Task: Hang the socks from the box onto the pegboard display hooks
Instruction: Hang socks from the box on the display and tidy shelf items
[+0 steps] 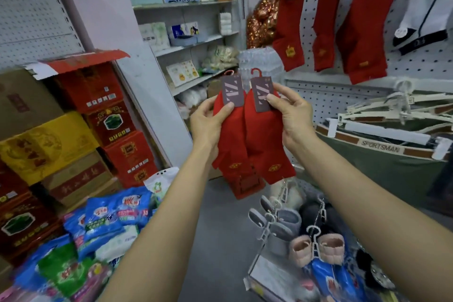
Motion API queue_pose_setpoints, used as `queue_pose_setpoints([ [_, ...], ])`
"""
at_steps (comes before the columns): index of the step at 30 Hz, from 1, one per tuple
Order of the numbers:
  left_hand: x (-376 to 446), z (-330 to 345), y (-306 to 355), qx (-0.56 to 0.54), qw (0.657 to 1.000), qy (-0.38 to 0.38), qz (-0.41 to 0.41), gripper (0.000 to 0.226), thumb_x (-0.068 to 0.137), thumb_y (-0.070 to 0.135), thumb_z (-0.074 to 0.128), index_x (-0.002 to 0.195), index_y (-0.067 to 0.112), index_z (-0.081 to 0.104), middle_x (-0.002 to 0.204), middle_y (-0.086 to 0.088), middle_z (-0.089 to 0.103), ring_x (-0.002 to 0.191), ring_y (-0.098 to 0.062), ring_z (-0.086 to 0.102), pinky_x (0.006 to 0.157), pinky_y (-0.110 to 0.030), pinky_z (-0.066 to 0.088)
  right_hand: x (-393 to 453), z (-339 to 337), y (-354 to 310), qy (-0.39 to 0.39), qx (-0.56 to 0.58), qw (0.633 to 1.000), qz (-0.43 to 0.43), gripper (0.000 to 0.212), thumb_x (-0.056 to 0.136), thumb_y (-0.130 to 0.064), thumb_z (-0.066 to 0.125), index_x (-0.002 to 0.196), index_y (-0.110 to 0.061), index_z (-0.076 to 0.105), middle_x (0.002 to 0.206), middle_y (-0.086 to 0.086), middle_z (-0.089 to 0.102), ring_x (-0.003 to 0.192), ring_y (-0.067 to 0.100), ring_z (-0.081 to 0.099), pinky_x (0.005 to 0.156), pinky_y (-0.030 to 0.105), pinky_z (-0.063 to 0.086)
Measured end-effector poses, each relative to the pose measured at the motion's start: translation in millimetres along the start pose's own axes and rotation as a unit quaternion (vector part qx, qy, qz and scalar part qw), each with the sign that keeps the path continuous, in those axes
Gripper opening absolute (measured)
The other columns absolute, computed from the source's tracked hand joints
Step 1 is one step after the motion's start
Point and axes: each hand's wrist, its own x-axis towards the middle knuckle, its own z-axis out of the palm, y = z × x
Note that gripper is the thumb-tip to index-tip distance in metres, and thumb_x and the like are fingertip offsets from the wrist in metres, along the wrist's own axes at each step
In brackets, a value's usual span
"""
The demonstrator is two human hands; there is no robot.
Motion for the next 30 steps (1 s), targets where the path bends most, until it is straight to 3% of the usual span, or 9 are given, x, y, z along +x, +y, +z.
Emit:
queue_pose_setpoints([
  [8,79,3,-34,-0.034,0.996,-0.080,-0.022,0.026,0.080,0.008,0.079,0.104,0.019,0.072,0.109,-0.008,0.074,0.104,-0.025,0.070,0.092,-0.041,0.056,50,11,33,0.068,-0.020,0.997,-0.035,0.037,0.083,0.006,0.068,0.118,-0.005,0.068,0.115,0.022,0.069,0.109,0.035,0.066,0.098,0.045,0.052],
  [14,122,28,-52,-0.053,0.990,-0.130,-0.032,0.026,0.082,0.006,0.077,0.105,0.017,0.072,0.108,-0.010,0.075,0.104,-0.028,0.070,0.093,-0.044,0.056,90,4,34,0.087,-0.040,0.993,-0.075,0.033,0.083,0.006,0.068,0.113,-0.009,0.069,0.089,0.009,0.074,0.087,0.022,0.070,0.090,0.038,0.057],
  [21,169,73,-35,-0.069,0.983,-0.171,-0.022,0.025,0.083,0.004,0.076,0.106,0.014,0.071,0.102,-0.005,0.076,0.094,-0.018,0.072,0.081,-0.031,0.058,143,-5,10,0.111,-0.052,0.985,-0.120,0.034,0.079,-0.001,0.075,0.111,-0.012,0.073,0.112,0.017,0.071,0.112,0.030,0.065,0.099,0.044,0.052],
  [25,187,94,-31,-0.078,0.976,-0.200,-0.025,0.023,0.082,0.007,0.077,0.103,0.015,0.072,0.100,-0.005,0.077,0.091,-0.019,0.073,0.078,-0.031,0.058,161,-12,-7,0.118,-0.062,0.979,-0.157,0.034,0.083,0.007,0.069,0.115,-0.005,0.069,0.087,0.000,0.075,0.086,0.014,0.070,0.085,0.028,0.056],
  [28,200,110,-28,-0.086,0.972,-0.219,-0.031,0.030,0.082,0.007,0.077,0.112,0.008,0.071,0.099,-0.007,0.076,0.087,-0.018,0.073,0.074,-0.029,0.059,170,-13,-17,0.139,-0.061,0.971,-0.185,0.036,0.083,0.008,0.068,0.118,-0.001,0.067,0.081,-0.001,0.073,0.079,0.010,0.068,0.084,0.028,0.057],
  [30,208,122,-26,-0.093,0.967,-0.235,-0.033,0.031,0.082,0.007,0.077,0.113,0.008,0.070,0.101,-0.008,0.076,0.091,-0.021,0.073,0.079,-0.034,0.059,177,-15,-27,0.165,-0.072,0.962,-0.206,0.036,0.083,0.008,0.067,0.118,-0.001,0.067,0.075,-0.004,0.072,0.075,0.009,0.068,0.084,0.027,0.057],
])
